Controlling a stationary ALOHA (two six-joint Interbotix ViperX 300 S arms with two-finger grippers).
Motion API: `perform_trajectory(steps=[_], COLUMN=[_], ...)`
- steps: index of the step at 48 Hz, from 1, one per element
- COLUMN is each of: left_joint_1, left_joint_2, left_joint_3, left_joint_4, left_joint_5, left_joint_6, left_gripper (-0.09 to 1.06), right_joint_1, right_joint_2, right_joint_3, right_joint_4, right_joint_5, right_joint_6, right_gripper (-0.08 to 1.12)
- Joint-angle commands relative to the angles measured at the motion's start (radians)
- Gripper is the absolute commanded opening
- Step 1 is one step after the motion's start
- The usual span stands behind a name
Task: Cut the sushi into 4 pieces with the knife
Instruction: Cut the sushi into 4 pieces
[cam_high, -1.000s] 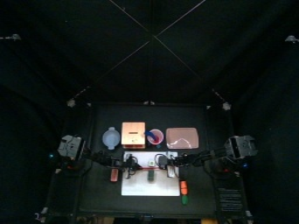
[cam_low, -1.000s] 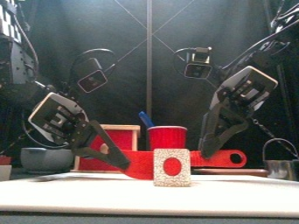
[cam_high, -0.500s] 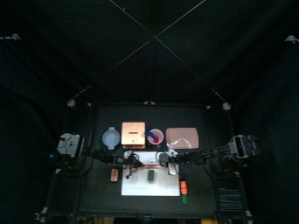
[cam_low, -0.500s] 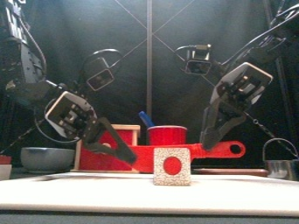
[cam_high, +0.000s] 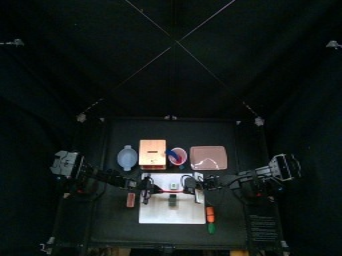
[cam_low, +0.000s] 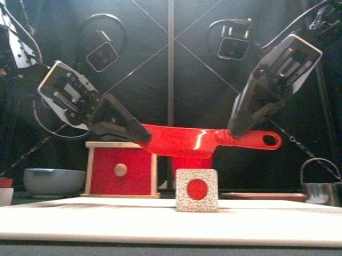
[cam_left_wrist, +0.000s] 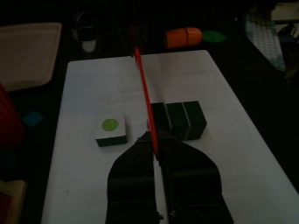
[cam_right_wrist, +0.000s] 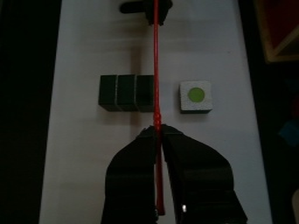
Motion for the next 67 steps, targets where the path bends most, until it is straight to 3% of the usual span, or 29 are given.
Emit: perform_trajectory(steps=[1, 22, 52, 67], left_joint_1=[-0.020, -0.044, -0.061, -0.054], left_joint_2=[0.005, 0.081, 0.133, 0.221], left_joint_3=[-0.031, -0.051, -0.060, -0.091], left_joint_4=[-0.014, -0.060, -0.092, -0.117], left_joint_5=[-0.012, -0.012, -0.011, 0.043], left_joint_6=[-0.002, -0.005, -0.005, 0.002], left_gripper=[0.25, 0.25, 0.25, 0.25], right_joint_1=[0.009, 0.023, 0.038, 0.032], right_joint_2=[-0.014, 0.021, 0.106, 0.186], right_joint_3=[-0.017, -0.014, -0.023, -0.028], right_joint_4=[0.014, 0.041, 0.077, 0.086], right_joint_5=[-0.031, -0.031, -0.031, -0.035], right_joint_6=[-0.002, -0.002, -0.002, -0.003], right_gripper=[0.25, 0.25, 0.25, 0.25])
